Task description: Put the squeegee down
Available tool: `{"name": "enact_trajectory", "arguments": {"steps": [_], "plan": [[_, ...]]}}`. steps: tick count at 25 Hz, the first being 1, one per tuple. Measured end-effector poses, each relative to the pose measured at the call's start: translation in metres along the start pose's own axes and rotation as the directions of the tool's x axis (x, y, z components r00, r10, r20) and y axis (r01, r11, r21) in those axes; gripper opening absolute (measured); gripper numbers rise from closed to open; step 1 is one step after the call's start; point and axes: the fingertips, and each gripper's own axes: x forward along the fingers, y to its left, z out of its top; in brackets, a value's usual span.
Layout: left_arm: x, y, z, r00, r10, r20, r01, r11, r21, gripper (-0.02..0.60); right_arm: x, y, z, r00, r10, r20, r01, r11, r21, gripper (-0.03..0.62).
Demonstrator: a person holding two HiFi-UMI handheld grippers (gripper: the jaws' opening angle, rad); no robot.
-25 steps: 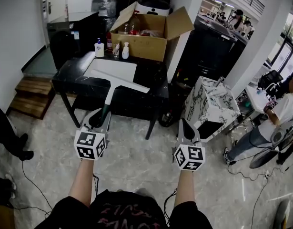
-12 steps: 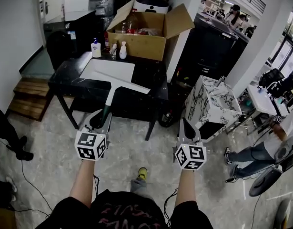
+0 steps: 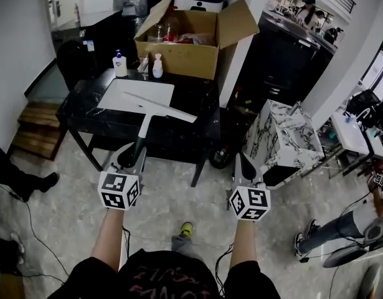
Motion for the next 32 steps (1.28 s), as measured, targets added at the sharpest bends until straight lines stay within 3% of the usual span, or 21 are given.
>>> {"name": "enact_trajectory", "arguments": {"steps": [8, 18, 32], "plan": [[0.068, 0.006, -0.003, 0.999, 0.027, -0.035, -0.027, 1.000, -0.002, 0.101, 0.064, -0.039, -0.013, 0.999, 0.027, -0.021, -0.026, 1.000, 0.017, 0.011], [0.139, -0.006, 0.019, 0.997, 0.062, -0.044, -0.061, 0.998, 0.021, 0.101, 0.128, -0.091, -0.006, 0.997, 0.078, -0.011, -0.078, 0.997, 0.017, 0.011], [0.186, -0.017, 0.030, 0.995, 0.084, -0.056, -0.082, 0.996, 0.034, 0.101, 0.170, -0.125, -0.007, 0.993, 0.118, -0.004, -0.117, 0.991, 0.061, 0.011]]}}
